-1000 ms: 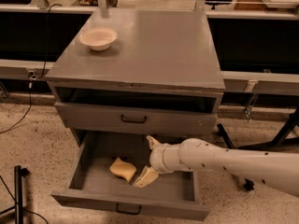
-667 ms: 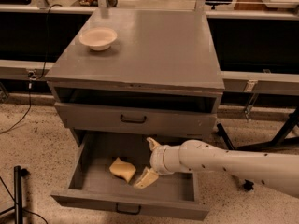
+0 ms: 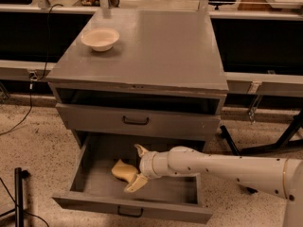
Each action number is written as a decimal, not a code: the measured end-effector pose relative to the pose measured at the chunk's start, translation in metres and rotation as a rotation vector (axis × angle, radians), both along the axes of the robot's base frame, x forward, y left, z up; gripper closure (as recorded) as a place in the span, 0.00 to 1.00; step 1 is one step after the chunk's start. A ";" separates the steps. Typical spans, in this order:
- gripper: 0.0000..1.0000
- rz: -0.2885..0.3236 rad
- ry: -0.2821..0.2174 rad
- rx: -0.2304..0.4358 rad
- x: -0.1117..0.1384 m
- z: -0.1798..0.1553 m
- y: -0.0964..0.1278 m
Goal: Pick sponge from middle drawer and place on counter
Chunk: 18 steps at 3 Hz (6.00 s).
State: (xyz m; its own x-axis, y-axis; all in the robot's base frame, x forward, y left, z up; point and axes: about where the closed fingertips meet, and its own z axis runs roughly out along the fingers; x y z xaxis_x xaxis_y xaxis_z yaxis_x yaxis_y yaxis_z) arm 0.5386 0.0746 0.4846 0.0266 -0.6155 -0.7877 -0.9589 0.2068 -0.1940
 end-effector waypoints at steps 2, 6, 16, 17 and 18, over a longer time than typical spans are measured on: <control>0.00 0.022 0.030 0.075 0.022 -0.061 0.035; 0.17 -0.108 0.116 0.092 0.049 -0.126 0.017; 1.00 0.377 -0.029 0.279 -0.044 0.046 0.017; 1.00 0.495 -0.016 0.233 -0.094 0.095 -0.006; 1.00 0.507 -0.030 0.139 -0.129 0.161 -0.059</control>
Offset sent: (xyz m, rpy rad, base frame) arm 0.0319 0.0423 -0.0816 0.0982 0.0407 0.0166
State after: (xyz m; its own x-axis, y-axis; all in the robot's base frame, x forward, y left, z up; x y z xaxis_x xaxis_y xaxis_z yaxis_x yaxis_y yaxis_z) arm 0.4091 0.0151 0.6452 0.3182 -0.4087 -0.8554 -0.9395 -0.2563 -0.2271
